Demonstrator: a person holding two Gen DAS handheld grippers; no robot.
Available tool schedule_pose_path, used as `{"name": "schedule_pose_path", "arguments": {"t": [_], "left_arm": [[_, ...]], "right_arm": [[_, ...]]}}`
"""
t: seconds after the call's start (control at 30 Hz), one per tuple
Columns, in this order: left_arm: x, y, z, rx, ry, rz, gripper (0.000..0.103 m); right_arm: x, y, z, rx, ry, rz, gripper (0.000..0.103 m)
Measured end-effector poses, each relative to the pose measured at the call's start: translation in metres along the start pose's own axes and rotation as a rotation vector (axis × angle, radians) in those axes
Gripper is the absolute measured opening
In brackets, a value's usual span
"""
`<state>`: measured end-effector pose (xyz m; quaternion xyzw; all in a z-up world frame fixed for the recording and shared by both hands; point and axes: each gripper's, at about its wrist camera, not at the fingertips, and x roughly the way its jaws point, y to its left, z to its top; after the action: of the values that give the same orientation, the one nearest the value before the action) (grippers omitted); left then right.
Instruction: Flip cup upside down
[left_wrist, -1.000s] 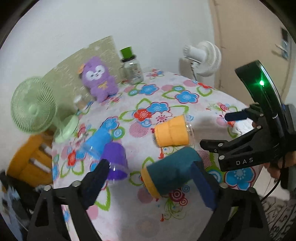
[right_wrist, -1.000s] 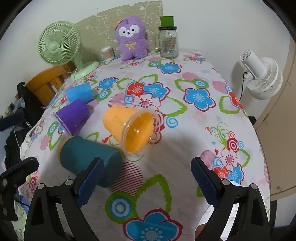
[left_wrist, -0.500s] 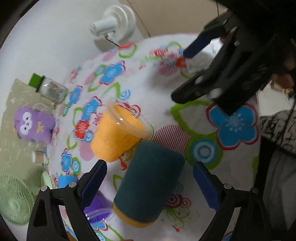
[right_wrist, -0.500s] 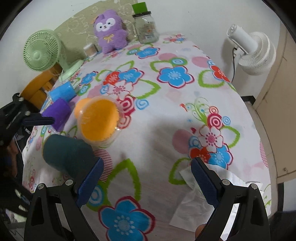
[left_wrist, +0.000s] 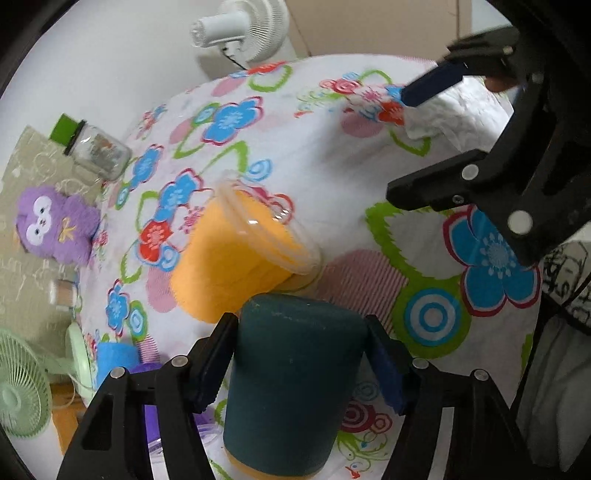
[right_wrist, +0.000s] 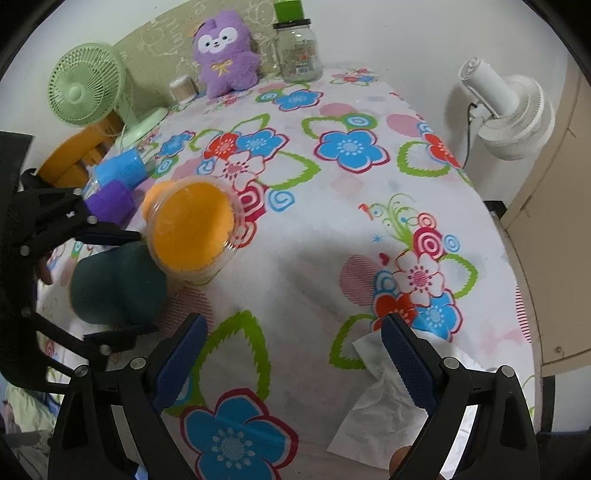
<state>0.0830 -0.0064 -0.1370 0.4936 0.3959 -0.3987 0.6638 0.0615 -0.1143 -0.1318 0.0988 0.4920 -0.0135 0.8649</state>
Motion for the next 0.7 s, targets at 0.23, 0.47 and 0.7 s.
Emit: {"name": "schedule_pose_path", "arguments": {"t": [0.23, 0.47, 0.7], "left_arm": [[-0.029, 0.017, -0.004, -0.115, -0.089, 0.032, 0.07], [-0.054, 0.029, -0.023, -0.277, -0.175, 0.091, 0.069], [-0.081, 0.039, -0.052, -0.48, -0.275, 0.147, 0.069]], "right_arm": [[-0.005, 0.003, 0.003, -0.005, -0.02, -0.019, 0.097], [-0.01, 0.013, 0.006, -0.032, -0.034, -0.016, 0.097], [-0.01, 0.033, 0.008, -0.075, -0.034, -0.001, 0.097]]}}
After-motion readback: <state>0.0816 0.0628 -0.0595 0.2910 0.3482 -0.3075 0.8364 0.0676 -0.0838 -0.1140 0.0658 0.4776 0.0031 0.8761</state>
